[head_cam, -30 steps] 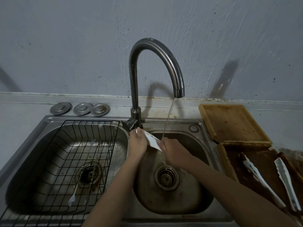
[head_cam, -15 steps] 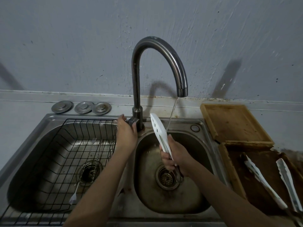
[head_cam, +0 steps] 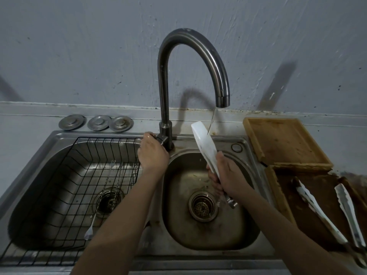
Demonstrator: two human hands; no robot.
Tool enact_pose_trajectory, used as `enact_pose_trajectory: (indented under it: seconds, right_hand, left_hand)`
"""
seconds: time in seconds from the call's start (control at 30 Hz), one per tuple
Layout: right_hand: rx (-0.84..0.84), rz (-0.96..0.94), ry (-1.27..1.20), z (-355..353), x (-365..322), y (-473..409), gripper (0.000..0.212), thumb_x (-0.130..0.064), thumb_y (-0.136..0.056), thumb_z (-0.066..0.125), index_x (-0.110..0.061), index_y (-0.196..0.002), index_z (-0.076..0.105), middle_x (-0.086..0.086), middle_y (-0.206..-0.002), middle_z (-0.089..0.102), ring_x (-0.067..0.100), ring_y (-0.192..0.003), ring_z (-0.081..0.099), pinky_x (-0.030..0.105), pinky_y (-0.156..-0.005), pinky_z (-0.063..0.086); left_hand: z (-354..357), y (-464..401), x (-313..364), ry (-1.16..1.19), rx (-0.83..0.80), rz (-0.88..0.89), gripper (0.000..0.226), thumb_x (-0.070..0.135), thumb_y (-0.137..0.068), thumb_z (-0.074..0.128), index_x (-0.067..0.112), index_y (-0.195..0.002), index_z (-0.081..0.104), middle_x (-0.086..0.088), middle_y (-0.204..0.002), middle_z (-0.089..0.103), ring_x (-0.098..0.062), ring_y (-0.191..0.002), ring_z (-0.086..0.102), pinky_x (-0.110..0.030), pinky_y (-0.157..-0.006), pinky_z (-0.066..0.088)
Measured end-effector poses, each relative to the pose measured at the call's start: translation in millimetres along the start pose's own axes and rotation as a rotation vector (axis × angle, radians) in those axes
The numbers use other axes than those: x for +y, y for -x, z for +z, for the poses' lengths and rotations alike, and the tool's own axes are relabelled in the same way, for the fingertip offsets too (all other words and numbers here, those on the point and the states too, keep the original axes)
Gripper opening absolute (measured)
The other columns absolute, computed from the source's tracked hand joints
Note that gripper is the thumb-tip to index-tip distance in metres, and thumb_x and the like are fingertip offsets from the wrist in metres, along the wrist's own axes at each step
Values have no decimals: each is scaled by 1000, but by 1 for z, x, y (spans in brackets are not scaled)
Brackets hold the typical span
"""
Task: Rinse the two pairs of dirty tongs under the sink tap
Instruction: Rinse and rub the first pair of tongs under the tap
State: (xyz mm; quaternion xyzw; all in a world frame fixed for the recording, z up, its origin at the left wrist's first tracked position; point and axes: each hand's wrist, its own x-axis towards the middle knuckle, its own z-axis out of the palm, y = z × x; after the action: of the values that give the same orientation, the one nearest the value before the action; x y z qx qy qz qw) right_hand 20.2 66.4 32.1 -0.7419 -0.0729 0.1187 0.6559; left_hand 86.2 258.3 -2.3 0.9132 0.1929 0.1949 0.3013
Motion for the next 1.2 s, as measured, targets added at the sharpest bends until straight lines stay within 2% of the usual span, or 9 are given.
enact_pose_trajectory:
  seconds: [0.23, 0.37, 0.43, 0.57, 0.7, 0.83, 0.97, 1.13, 1.2]
  right_hand:
    - [210, -184, 303, -4, 2, 1, 38, -41, -97, 27, -22, -76, 52, -6, -50, 52, 0, -39, 47, 16, -38, 37]
    - [-312, 335, 1113, -8, 32, 10, 34, -37, -95, 39, -12, -108, 59, 12, -106, 64, 26, -97, 62, 35, -77, 47]
    - [-298, 441, 1119, -3, 40, 21, 41, -40, -94, 41, -9, -114, 59, 14, -115, 62, 30, -104, 59, 34, -77, 44]
    - [-60, 214, 1125, 7, 34, 20, 42, -50, -90, 45, -17, -112, 58, 8, -103, 66, 23, -88, 62, 33, -69, 46]
    - [-402, 573, 1173, -3, 29, 20, 59, -52, -84, 55, -8, -122, 55, 13, -123, 60, 27, -106, 58, 32, -80, 45]
    - [-164, 283, 1139, 3, 31, 19, 53, -50, -84, 57, -12, -120, 54, 10, -112, 63, 24, -97, 61, 34, -79, 49]
    - [-427, 609, 1209, -4, 29, 19, 51, -46, -89, 51, -6, -121, 56, 13, -124, 60, 27, -109, 57, 35, -88, 45]
    - [-89, 296, 1095, -3, 29, 12, 51, -52, -89, 48, -8, -111, 59, 9, -106, 65, 23, -91, 61, 32, -74, 47]
    - [-156, 336, 1131, -5, 25, 10, 51, -50, -90, 47, -7, -115, 58, 11, -110, 65, 24, -95, 61, 31, -73, 44]
  left_hand:
    - [0, -7, 7, -73, -27, 67, 25, 1, -78, 53, 5, -101, 43, -15, -101, 58, -31, -93, 58, -40, -76, 45]
    - [0, -8, 6, -116, -38, 68, 27, 4, -80, 55, 5, -104, 42, -14, -105, 57, -30, -97, 58, -40, -80, 46]
    - [1, -8, 6, -140, -56, 62, 30, 6, -80, 58, 6, -105, 41, -13, -106, 57, -29, -97, 58, -40, -81, 47]
    - [4, -7, 5, -156, -60, 50, 35, 5, -78, 60, 5, -107, 40, -13, -109, 55, -28, -101, 56, -39, -82, 47]
    - [5, -7, 5, -145, -51, 55, 36, 3, -77, 60, 4, -106, 40, -14, -108, 55, -30, -99, 56, -40, -81, 46]
    - [5, -7, 5, -149, -49, 56, 37, 2, -76, 62, 5, -105, 39, -13, -106, 55, -29, -97, 56, -40, -78, 46]
    - [3, -7, 6, -157, -48, 47, 40, 4, -74, 66, 7, -103, 39, -13, -102, 56, -28, -94, 58, -38, -74, 47]
    - [2, -6, 9, -129, -33, 15, 37, 3, -75, 65, 7, -102, 41, -15, -102, 59, -31, -93, 60, -41, -73, 48]
    - [1, -6, 8, -111, -35, 1, 38, 3, -74, 66, 7, -102, 41, -16, -102, 59, -33, -93, 60, -42, -74, 49]
